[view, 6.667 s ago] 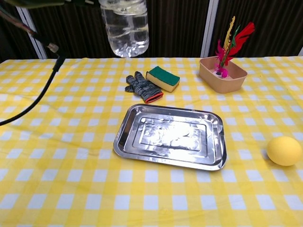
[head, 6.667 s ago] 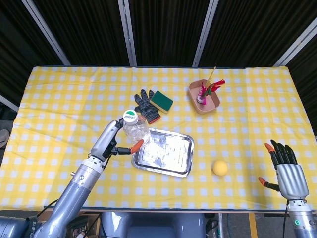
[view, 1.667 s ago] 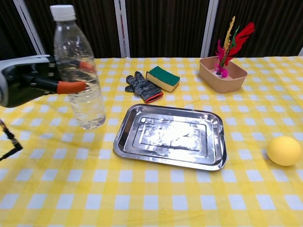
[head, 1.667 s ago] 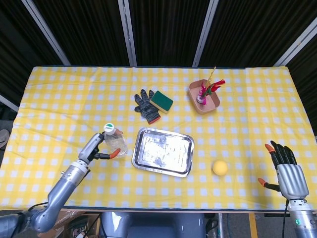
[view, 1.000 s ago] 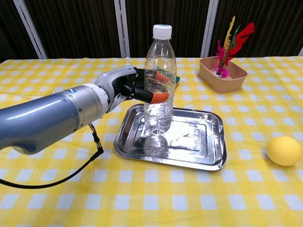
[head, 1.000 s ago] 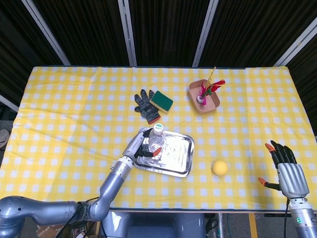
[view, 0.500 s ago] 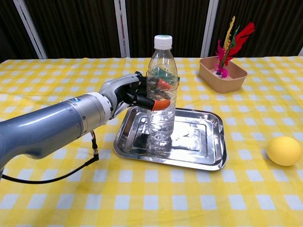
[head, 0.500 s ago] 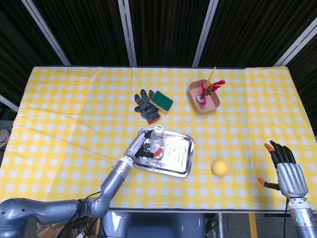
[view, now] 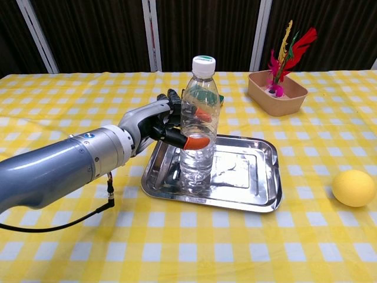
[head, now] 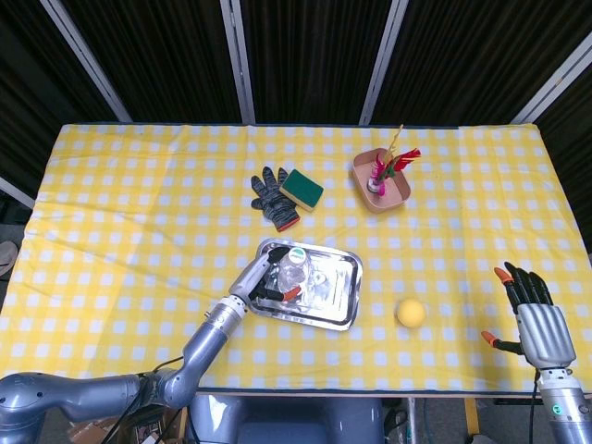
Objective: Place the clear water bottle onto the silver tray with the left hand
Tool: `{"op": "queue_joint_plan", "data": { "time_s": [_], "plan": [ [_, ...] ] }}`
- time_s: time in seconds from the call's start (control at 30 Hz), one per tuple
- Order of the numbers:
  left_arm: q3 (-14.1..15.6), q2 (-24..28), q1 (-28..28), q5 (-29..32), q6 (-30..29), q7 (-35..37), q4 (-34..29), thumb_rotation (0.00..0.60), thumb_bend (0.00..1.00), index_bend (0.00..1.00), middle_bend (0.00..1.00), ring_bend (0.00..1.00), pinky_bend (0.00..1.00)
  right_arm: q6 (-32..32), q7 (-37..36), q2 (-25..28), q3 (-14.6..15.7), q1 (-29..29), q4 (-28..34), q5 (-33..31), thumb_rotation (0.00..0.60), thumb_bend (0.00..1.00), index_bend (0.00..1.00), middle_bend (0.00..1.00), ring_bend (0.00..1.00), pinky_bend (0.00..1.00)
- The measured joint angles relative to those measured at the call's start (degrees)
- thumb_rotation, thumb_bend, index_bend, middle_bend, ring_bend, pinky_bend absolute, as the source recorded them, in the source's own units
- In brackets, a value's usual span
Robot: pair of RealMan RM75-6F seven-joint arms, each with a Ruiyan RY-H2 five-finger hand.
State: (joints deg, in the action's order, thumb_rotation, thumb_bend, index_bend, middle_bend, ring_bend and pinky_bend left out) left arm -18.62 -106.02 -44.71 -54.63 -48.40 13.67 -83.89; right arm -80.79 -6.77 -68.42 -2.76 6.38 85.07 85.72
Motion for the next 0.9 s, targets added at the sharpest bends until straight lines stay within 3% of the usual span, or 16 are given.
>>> {"op": "queue_joint_plan", "data": {
  "time_s": [0.1,0.6,0.73,0.9],
  "plan": [
    [0.4,1.2,0.2,-0.9,1.6,0.9,-0.4,0.600,0.13,0.20,0.11,0.00,0.00,0.0,0.1,0.0,0.0,0.0,0.0,0.0,0.600,0.05,0.08,0.00,0.00,0.00],
    [1.6,5.8,2.1,-4.4,3.5,3.8,-3.9,0.600,0.13,0.09,0.07,0.00,0.00,0.2,0.4,0.2,0.0,0.0,0.5,-0.4,0.600,0.05,0.08,0.00,0.00,0.00],
    [2.9,10.4,3.9,-7.0,2.3,3.1,-7.7,0.600,0.13,0.09,0.07,0.00,0.00,0.0,0.2,0.4,0.0,-0.1,0.8,-0.4,0.600,0.05,0.08,0.00,0.00,0.00],
    [5.3,19.7,8.6,-11.8,-3.0,2.1,-14.1,0.600,0.13,0.09,0.09,0.00,0.00,-0.4,0.2,0.6,0.2,-0.3,1.5,0.4,0.600,0.05,0.08,0.00,0.00,0.00]
  ]
}}
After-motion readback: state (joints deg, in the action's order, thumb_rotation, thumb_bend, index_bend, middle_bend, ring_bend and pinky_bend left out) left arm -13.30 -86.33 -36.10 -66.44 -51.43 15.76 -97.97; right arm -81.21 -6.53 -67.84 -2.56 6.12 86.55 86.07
